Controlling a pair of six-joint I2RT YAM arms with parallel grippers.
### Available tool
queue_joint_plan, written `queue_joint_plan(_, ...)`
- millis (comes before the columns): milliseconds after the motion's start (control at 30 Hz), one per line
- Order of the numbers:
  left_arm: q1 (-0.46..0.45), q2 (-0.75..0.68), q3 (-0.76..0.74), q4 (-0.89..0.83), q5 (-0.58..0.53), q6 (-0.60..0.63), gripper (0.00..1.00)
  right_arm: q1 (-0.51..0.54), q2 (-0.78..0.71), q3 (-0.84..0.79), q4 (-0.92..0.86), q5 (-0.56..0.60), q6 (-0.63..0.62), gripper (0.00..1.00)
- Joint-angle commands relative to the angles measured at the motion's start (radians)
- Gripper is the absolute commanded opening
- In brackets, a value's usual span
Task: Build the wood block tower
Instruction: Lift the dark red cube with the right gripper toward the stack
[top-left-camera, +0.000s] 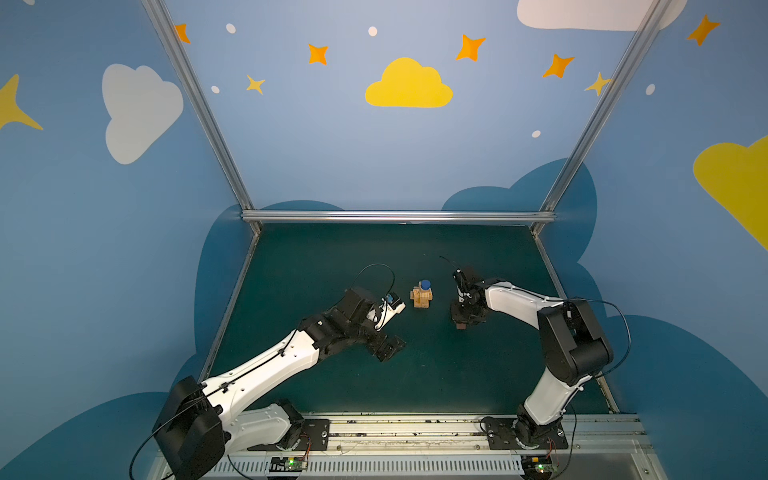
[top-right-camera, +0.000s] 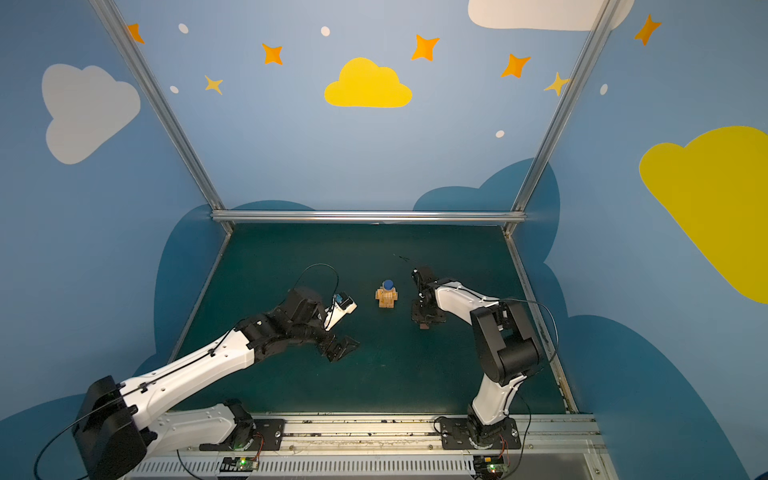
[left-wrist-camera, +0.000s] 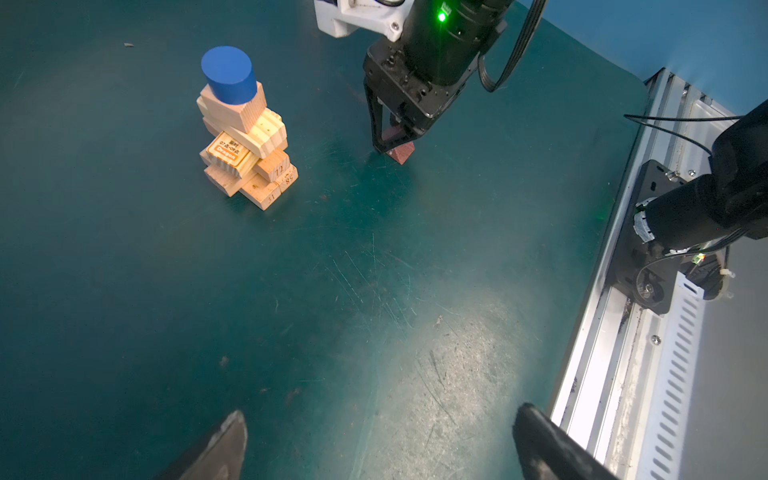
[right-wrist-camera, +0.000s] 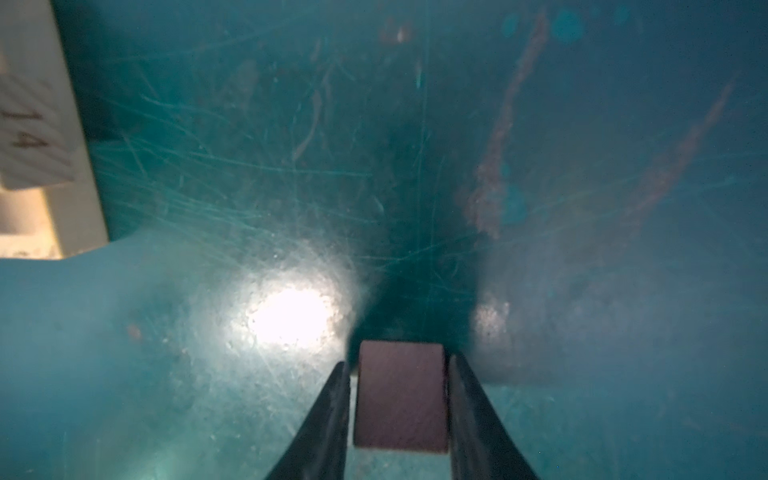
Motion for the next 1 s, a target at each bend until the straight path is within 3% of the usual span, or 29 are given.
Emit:
queue_joint_plan(0, -0.001, -0.014, 0.009, -0.009, -0.004, 0.001, 1.0, 0.003, -0.029, 0.014, -0.041, 0.007, -0.001, 0.35)
queue_joint_plan(367, -0.009, -0.01, 0.008, 0.0, 0.01, -0.013, 1.0, 0.012, -0.063, -0.005, -0.053, 0.018, -0.001, 0.27)
queue_joint_plan(600, -0.013, -0.011, 0.006, 0.004, 0.01, -0.016, 1.0, 0.017, -0.057, 0.0, -0.065, 0.03, -0.002, 0.34)
queue_joint_plan(967, -0.016, -0.017, 0.003, 0.002, 0.0, -0.015, 1.0, 0.019, -0.039, 0.002, -0.066, 0.029, -0.007, 0.32)
